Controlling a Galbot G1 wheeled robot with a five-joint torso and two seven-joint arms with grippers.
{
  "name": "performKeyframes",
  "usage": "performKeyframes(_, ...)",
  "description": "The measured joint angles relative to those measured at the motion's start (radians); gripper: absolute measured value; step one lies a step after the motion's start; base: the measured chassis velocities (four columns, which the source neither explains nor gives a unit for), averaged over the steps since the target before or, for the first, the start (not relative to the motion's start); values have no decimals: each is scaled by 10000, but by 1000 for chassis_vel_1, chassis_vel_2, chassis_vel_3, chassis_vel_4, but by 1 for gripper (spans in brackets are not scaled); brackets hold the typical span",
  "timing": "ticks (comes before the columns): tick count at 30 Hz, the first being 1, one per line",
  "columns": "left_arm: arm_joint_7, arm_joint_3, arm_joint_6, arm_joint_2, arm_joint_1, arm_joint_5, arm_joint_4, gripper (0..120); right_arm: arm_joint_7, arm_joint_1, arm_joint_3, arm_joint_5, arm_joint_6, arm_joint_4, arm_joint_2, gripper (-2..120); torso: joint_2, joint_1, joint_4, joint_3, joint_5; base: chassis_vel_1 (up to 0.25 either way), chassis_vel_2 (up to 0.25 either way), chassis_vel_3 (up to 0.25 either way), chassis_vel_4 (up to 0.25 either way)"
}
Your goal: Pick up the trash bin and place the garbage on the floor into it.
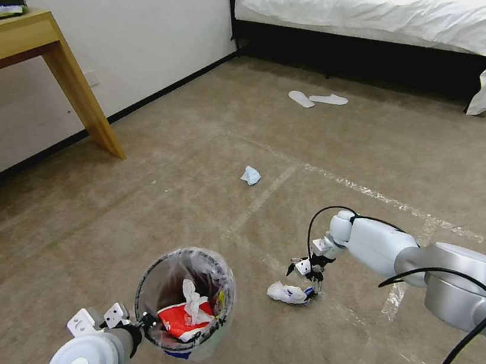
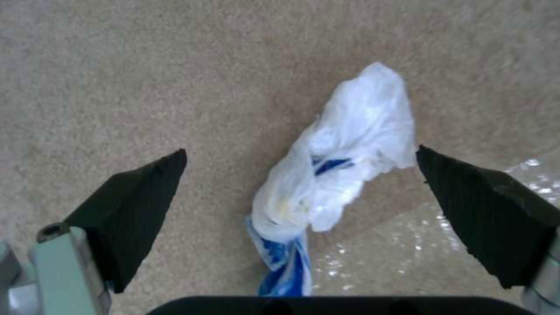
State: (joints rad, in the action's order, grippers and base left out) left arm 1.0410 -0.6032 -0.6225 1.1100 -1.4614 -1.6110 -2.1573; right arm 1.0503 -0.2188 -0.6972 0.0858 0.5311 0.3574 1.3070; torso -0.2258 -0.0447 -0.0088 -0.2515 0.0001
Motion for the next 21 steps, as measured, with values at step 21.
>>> performKeyframes(21,46,90,-1,-32,187,-92,163,0,-1712,-390,210,1232,-439,-1100,696,100,0,0,-1,0,0,0,0,0,0)
